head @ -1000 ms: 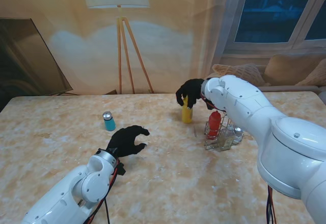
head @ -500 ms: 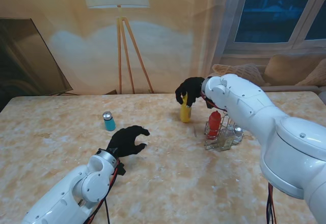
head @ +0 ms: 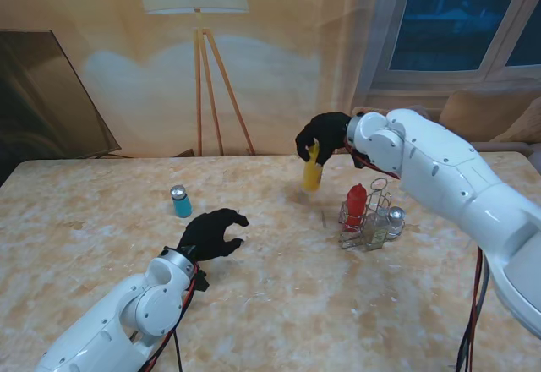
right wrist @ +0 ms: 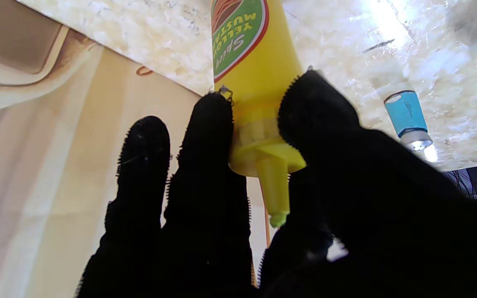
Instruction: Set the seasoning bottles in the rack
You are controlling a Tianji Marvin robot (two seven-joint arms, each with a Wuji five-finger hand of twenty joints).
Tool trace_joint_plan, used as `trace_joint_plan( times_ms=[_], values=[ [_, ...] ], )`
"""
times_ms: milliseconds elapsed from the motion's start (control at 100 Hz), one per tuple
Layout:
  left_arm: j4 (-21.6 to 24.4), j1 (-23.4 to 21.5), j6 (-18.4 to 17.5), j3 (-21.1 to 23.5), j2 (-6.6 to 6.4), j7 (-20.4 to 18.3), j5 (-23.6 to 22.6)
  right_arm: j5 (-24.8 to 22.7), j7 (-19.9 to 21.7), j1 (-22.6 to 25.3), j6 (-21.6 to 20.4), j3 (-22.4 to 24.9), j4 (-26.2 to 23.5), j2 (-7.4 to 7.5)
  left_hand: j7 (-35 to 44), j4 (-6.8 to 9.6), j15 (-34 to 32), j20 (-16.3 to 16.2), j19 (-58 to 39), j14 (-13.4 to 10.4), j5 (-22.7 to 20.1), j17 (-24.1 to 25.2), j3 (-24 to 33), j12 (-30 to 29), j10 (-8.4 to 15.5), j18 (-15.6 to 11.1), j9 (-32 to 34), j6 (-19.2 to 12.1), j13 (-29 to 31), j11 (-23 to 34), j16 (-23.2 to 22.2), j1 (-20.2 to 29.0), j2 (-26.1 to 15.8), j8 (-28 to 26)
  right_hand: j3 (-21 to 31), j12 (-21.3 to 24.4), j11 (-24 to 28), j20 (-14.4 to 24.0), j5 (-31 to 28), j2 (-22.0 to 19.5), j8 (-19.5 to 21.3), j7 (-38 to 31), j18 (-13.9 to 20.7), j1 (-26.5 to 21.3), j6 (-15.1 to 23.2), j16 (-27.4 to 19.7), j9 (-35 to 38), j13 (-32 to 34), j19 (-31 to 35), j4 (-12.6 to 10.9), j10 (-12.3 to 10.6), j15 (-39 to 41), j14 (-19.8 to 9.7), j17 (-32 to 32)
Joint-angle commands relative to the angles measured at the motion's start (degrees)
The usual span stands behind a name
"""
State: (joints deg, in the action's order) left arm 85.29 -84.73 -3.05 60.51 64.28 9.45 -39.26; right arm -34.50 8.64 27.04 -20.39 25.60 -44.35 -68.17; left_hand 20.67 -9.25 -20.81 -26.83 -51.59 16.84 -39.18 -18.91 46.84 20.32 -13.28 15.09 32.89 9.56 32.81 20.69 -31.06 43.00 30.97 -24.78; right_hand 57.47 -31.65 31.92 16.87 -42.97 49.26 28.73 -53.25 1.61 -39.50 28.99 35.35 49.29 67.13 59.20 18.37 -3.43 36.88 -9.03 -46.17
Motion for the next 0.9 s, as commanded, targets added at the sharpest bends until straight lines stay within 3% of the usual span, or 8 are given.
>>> trace_joint_plan(
  times_ms=[0,480,890],
  values=[
    [0.1,-0.1,0.0,-0.1,0.12,-0.8,0.0,-1.0,0.6,0.9,0.1,1.2,-1.6,1.65,1.1,0.9,0.0,-0.5,-0.2,-0.6,-1.0,0.1,1.3,0.5,0.5,-1.1,0.9,-0.6,-0.4,0.5,-0.3,0.9,1.0,-0.6,5.8,-7.0,8.7,1.0,-4.9,-4.6,2.5,-8.9,1.5,-7.2,-1.0,1.7,10.0,2.4,1.1,-2.0,-8.9,1.8,-5.2,-1.0],
    [0.0,0.2,0.2,-0.5,0.13,-1.1,0.2,-12.1,3.6,8.7,0.3,16.8,-12.5,7.33,1.2,0.88,0.0,-0.4,-0.2,-0.6,-1.0,0.2,1.3,0.5,0.6,-1.1,0.9,-0.6,-0.5,0.5,-0.3,0.7,0.9,-0.6,5.8,-7.2,8.4,1.4,-5.0,-4.5,2.7,-8.8,1.5,-7.2,-0.9,2.0,10.2,2.5,0.9,-2.0,-9.0,1.8,-5.2,-1.0],
    [0.0,0.2,0.3,-0.8,0.11,-1.3,0.3,-19.7,7.8,17.3,-1.9,29.6,-20.5,10.11,1.1,0.9,0.0,-0.4,-0.2,-0.6,-1.0,0.2,1.4,0.5,0.6,-1.2,0.8,-0.5,-0.5,0.5,-0.3,0.8,1.1,-0.6,5.7,-7.3,8.0,1.9,-5.3,-4.3,2.7,-8.6,1.7,-7.1,-0.9,2.1,10.5,2.7,0.9,-2.0,-9.1,1.7,-5.4,-1.1]
  ],
)
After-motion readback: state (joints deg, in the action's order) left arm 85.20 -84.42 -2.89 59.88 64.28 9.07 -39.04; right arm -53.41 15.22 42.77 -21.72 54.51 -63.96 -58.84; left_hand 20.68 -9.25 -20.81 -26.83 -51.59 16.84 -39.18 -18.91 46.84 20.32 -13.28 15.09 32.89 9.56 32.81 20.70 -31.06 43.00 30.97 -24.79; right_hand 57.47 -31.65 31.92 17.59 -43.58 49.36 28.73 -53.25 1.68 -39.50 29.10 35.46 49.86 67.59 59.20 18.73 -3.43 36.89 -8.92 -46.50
